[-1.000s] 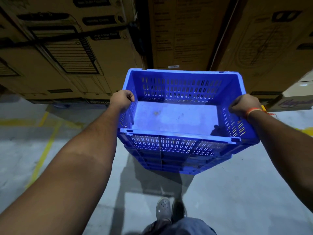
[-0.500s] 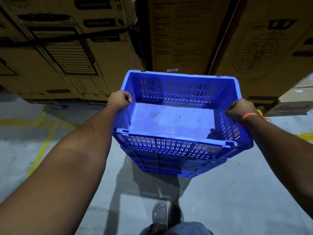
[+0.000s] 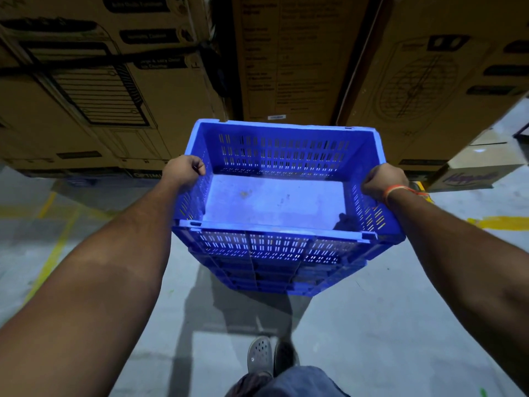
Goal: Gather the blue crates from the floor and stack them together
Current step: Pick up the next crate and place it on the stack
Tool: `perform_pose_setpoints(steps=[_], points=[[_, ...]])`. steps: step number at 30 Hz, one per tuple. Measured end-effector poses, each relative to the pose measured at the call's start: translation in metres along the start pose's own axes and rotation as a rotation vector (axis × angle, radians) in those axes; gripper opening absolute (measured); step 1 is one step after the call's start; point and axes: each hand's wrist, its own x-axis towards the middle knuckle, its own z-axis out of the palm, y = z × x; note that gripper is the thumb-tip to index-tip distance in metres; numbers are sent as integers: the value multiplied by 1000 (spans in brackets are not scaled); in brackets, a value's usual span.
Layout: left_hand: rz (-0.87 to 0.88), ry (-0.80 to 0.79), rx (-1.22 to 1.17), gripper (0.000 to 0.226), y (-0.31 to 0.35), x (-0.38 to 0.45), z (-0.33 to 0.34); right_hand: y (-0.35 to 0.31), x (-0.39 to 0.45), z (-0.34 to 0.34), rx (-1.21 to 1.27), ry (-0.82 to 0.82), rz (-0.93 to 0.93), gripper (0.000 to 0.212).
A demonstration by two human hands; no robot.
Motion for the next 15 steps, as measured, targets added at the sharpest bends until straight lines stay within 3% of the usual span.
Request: perform_pose_setpoints(steps=[15], points=[[-53,18,-23,29,4,-5,2,-2,14,-4,12,-42,11,11]])
